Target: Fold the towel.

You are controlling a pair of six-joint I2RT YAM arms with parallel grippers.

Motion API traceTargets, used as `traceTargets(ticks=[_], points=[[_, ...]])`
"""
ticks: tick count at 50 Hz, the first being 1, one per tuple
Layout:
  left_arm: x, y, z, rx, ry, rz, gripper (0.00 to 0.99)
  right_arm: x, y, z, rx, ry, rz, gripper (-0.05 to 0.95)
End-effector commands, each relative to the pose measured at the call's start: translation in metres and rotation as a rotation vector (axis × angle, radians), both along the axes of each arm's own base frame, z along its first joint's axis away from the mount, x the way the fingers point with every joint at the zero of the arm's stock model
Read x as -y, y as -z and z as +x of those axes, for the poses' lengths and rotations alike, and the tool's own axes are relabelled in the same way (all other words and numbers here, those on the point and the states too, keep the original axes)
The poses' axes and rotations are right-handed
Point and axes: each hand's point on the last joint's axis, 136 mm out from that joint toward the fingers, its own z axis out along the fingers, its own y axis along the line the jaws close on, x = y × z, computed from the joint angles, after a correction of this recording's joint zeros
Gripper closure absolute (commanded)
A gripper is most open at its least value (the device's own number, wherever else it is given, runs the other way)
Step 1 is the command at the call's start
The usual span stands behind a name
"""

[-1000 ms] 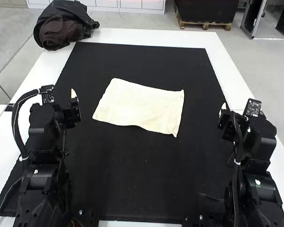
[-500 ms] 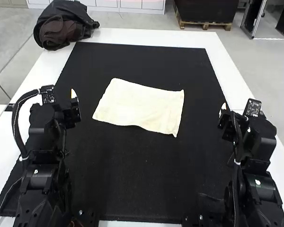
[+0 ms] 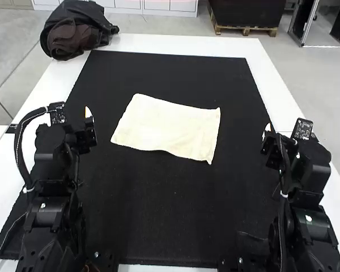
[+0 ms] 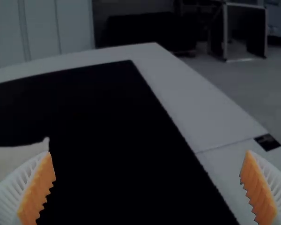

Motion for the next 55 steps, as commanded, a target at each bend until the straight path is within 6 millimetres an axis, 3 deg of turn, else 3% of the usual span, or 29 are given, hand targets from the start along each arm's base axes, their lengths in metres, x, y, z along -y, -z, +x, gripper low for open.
traceTargets(ticks=[1, 25, 31, 44, 55], points=[[0.000, -0.001, 0.000, 0.010, -0.003, -0.006, 0.030, 0.004, -0.001, -0.001, 0.011, 0.021, -0.004, -0.01], [0.000, -0.002, 0.000, 0.014, -0.004, -0.005, 0.031, 0.004, -0.001, -0.001, 0.011, 0.021, -0.004, -0.01], [0.000, -0.008, -0.001, 0.026, -0.004, 0.031, 0.030, 0.004, -0.010, 0.000, 0.033, 0.017, -0.060, -0.01], [0.005, -0.059, -0.008, 0.168, -0.018, 0.263, 0.043, 0.004, -0.056, -0.004, 0.175, 0.036, -0.278, 0.03], [0.007, -0.124, -0.031, 0.332, -0.036, 0.278, 0.041, 0.005, -0.123, -0.021, 0.300, 0.073, -0.330, 0.03]])
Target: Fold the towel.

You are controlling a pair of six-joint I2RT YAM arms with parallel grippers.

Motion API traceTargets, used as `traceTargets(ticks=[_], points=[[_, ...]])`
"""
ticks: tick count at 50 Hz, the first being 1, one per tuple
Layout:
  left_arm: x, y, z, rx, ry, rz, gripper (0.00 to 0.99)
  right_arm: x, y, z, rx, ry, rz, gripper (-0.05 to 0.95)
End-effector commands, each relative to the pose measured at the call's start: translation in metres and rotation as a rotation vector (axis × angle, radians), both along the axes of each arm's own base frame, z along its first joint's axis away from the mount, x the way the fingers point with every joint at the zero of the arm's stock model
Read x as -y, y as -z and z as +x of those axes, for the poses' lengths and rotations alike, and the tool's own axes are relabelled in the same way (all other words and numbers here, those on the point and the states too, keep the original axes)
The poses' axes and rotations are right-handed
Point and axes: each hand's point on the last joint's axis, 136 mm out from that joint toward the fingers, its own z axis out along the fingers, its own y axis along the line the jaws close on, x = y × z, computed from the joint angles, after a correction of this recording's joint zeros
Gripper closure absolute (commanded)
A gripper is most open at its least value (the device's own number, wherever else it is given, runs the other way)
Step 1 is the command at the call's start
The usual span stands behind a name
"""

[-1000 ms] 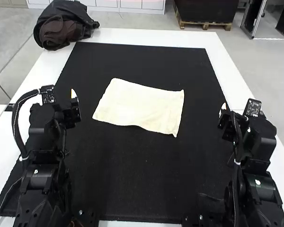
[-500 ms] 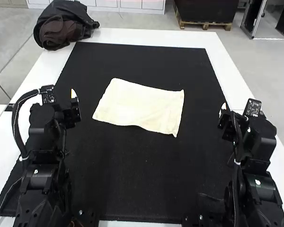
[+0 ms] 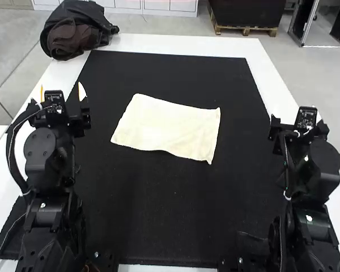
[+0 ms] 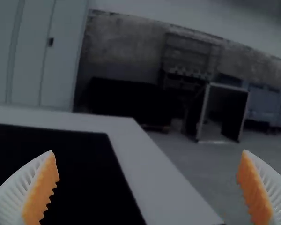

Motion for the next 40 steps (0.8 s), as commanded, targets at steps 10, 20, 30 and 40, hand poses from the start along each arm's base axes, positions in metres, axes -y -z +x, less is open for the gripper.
traceTargets(ticks=[10, 20, 30, 40], points=[[0.005, -0.088, -0.004, 0.061, 0.010, 0.044, 0.041, 0.006, -0.108, 0.002, 0.071, 0.026, 0.002, 0.03], [0.000, -0.100, 0.063, -0.091, 0.027, 0.019, 0.043, 0.003, -0.115, 0.072, -0.101, -0.032, 0.090, 0.03], [-0.005, -0.054, 0.144, -0.365, 0.041, -0.025, 0.041, -0.007, -0.068, 0.133, -0.358, -0.092, 0.228, 0.02], [-0.004, 0.022, 0.175, -0.604, 0.060, -0.048, 0.038, -0.047, 0.056, 0.157, -0.761, -0.195, 0.374, -0.01]])
